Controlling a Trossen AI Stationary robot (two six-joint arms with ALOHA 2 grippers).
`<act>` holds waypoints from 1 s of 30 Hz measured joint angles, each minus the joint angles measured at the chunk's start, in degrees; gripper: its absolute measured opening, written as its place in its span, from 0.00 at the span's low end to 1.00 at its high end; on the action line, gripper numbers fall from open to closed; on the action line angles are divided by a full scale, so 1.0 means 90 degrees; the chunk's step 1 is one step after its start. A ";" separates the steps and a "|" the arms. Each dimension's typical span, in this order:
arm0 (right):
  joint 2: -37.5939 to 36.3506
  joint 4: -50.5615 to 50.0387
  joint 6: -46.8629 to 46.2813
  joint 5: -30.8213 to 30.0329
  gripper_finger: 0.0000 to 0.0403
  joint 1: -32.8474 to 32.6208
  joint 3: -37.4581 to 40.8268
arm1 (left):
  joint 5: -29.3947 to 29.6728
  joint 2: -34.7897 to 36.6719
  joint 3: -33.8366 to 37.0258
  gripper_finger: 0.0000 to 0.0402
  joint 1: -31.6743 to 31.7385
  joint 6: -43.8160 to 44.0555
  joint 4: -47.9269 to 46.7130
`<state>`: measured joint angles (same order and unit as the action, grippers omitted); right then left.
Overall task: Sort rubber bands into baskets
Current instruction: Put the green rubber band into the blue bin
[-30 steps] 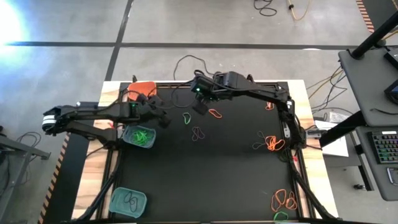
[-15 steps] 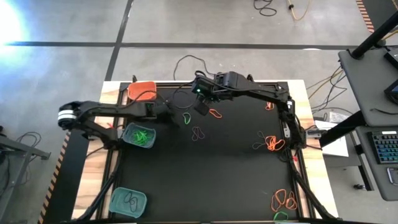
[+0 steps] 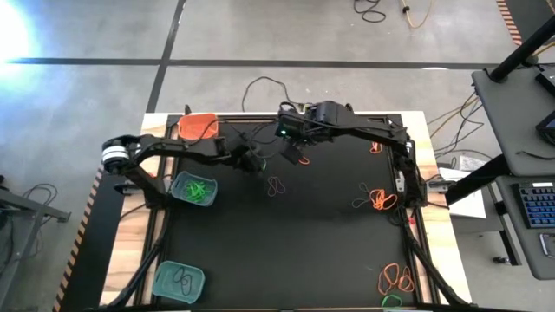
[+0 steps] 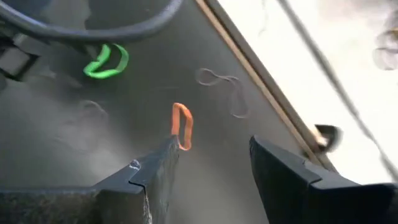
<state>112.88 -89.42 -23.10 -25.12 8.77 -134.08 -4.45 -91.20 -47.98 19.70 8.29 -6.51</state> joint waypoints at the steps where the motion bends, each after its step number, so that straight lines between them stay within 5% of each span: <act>1: -0.0051 -0.0091 -0.0052 -0.0207 0.48 -0.0072 0.0000 | -0.0048 -0.0061 -0.0001 0.43 0.0001 -0.0072 0.0091; 9: -0.0823 -0.0069 -0.0497 -0.0774 0.48 -0.0653 0.0036 | -0.0181 -0.0786 -0.0001 0.43 0.0020 -0.0216 0.0106; 19: -0.1231 -0.0067 -0.0786 -0.1039 0.48 -0.1111 0.0092 | 0.0399 -0.1119 -0.0014 0.41 0.0027 -0.0154 0.0348; 30: -0.1234 -0.0068 -0.0332 -0.1069 0.48 -0.1152 0.0444 | 0.0600 -0.1085 -0.0026 0.02 0.0019 0.0654 0.0093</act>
<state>101.78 -90.03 -26.09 -34.74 -1.60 -130.08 0.95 -100.96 -48.22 19.87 14.17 -5.67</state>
